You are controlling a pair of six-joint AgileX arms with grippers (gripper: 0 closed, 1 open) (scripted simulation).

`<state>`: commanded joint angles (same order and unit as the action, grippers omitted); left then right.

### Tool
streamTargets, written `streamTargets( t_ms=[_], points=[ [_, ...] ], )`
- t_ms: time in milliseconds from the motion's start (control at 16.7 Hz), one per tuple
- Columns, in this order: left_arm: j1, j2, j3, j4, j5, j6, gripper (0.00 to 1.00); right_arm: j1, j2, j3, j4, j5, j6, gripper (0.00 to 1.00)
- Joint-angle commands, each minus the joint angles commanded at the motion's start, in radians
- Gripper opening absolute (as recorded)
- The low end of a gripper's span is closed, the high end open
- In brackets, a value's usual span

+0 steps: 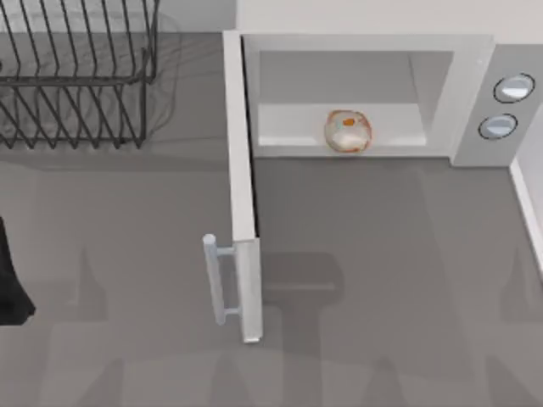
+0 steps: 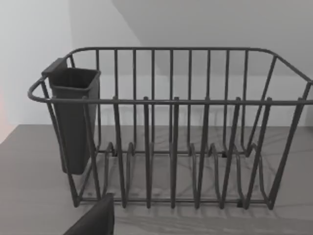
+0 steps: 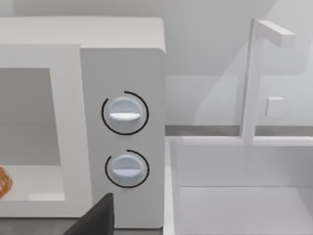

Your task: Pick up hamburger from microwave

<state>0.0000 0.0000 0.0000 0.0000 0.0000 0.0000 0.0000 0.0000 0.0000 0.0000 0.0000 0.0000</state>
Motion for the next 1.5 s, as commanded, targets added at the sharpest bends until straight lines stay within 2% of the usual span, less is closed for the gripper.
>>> streamTargets(
  t_ms=[420,720,1020,1500],
  points=[
    [0.0,0.0,0.0,0.0,0.0,0.0,1.0,0.003,0.01,0.006,0.005,0.003,0.001,1.0],
    [0.0,0.0,0.0,0.0,0.0,0.0,1.0,0.061,0.216,0.12,0.095,0.061,0.026,1.0],
    [0.0,0.0,0.0,0.0,0.0,0.0,1.0,0.173,0.666,0.338,0.269,0.171,0.072,1.0],
    [0.0,0.0,0.0,0.0,0.0,0.0,1.0,0.389,1.608,0.76,0.605,0.384,0.163,1.0]
  ],
)
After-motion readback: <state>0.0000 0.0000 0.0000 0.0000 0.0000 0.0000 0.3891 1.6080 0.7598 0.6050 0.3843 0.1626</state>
